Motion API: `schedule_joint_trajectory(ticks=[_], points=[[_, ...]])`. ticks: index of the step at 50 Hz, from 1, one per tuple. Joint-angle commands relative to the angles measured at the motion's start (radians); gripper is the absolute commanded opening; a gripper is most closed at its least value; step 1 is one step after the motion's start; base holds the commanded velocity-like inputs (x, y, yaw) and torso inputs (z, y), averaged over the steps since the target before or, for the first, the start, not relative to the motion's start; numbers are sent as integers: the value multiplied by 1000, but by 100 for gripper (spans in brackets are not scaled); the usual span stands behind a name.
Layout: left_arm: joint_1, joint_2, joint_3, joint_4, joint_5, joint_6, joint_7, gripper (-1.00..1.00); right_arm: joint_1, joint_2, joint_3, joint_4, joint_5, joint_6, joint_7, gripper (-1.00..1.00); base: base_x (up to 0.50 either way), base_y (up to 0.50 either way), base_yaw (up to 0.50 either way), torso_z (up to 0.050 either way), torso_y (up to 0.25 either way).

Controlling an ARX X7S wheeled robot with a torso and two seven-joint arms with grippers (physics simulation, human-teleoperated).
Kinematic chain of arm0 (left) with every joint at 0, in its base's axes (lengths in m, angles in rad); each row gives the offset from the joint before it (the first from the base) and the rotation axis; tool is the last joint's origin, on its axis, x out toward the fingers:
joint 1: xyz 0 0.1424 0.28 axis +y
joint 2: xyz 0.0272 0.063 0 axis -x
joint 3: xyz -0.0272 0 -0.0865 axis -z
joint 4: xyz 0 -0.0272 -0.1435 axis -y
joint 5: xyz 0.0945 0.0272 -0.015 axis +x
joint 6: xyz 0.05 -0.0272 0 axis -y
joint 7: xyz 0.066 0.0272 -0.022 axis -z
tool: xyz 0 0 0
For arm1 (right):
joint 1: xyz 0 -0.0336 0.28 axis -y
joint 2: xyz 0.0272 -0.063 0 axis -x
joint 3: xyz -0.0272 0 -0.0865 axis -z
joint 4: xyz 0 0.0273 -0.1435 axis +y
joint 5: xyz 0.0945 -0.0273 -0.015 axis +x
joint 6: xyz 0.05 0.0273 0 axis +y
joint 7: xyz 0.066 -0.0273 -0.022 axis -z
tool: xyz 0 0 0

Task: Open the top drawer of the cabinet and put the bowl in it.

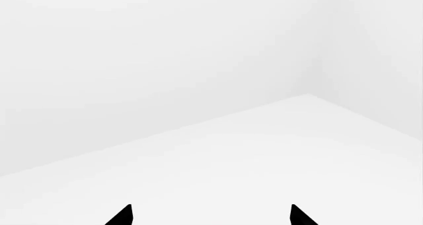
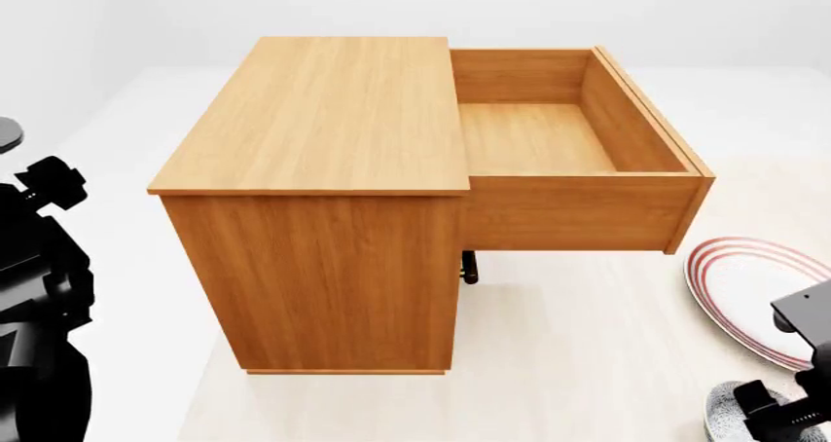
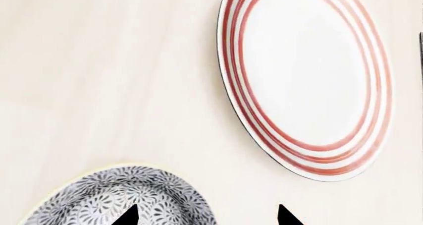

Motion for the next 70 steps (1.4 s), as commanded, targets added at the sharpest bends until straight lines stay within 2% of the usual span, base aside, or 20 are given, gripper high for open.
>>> schedule_joint_trajectory(ticks=[1,52,53,70], points=[[2,2,0,0,0,1,0,100,-4,-27,-7,62,-30,-21,10,100,0,0,0,0,0],[-2,4,0,0,0,0,-3,100,-62,-122,-76,196,-107,-125,-59,100,0,0,0,0,0],[-2,4,0,0,1,0,-4,100,-64,-121,-72,197,-108,-132,-52,-100,0,0,0,0,0],[-5,5,2,0,0,-2,-5,100,-90,-68,-52,133,-79,-168,-64,-100,0,0,0,0,0]])
